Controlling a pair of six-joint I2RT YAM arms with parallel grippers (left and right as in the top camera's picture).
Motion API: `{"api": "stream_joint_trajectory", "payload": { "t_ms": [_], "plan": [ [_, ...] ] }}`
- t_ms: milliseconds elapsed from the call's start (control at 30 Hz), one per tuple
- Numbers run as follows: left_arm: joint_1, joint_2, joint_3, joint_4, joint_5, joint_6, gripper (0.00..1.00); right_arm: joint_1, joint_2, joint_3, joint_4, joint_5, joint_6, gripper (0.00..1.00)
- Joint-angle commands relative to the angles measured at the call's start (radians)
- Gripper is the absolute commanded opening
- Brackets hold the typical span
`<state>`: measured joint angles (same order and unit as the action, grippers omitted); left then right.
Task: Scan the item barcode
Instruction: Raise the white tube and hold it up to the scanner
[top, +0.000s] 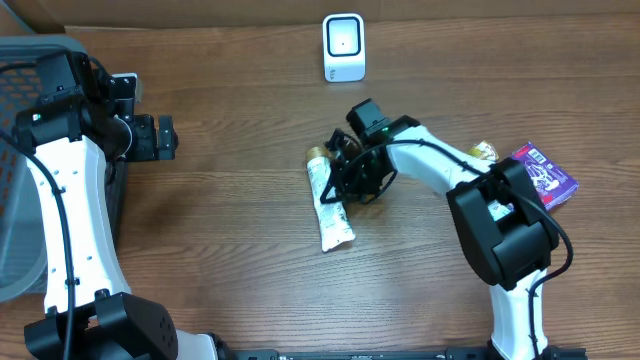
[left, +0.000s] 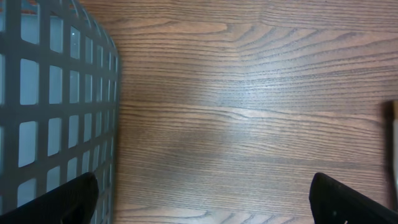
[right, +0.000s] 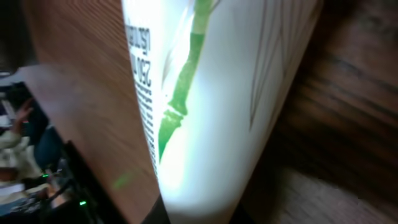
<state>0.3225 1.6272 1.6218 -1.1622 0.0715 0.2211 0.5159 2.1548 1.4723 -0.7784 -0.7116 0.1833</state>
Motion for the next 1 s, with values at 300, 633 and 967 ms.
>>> {"api": "stream_joint_trajectory", "payload": {
  "t_ms": [300, 633, 967],
  "plan": [
    [0.004, -0.011, -0.005, 0.0, 0.003, 0.026, 1.0, -0.146, -0.333, 0.055, 0.038, -0.367, -0.034, 0.04],
    [0.004, -0.011, -0.005, 0.0, 0.003, 0.026, 1.0, -0.167, -0.559, 0.055, 0.06, -0.344, -0.034, 0.04],
    [0.004, -0.011, -0.005, 0.0, 0.003, 0.026, 1.0, -0.163, -0.565, 0.072, 0.01, 0.043, 0.067, 0.04]
  ]
}}
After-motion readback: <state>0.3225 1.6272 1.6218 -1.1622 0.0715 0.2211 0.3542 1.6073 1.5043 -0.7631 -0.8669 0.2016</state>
